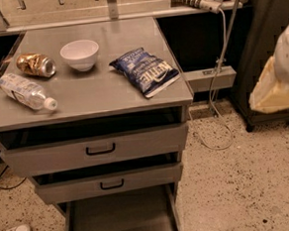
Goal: Close bottom drawer
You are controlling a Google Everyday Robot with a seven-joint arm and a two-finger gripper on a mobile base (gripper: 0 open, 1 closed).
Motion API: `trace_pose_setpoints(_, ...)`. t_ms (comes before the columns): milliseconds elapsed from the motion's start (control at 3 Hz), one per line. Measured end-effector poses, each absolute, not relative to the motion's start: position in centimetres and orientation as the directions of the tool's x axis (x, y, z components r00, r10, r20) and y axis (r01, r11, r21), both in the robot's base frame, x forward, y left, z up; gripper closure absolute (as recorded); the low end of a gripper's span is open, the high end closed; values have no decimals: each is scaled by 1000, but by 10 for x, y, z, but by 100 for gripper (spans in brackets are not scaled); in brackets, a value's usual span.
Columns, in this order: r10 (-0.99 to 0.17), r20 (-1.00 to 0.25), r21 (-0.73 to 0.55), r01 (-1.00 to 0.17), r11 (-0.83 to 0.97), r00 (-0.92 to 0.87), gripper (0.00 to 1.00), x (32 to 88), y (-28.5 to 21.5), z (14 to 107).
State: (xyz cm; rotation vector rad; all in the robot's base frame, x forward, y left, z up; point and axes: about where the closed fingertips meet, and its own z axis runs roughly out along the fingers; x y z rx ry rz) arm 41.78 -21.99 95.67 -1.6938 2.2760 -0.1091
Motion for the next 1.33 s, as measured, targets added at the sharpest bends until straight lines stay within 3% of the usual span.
trace_pose_setpoints(333, -931, -178, -221, -909, 353, -318, 100, 381, -222, 915)
trace_pose_setpoints(667, -924, -151, -126, -920, 370, -351, 100, 350, -217, 845)
trace_pose_setpoints(1333, -926, -113, -66, -927, 368, -360, 100, 330, -221, 816)
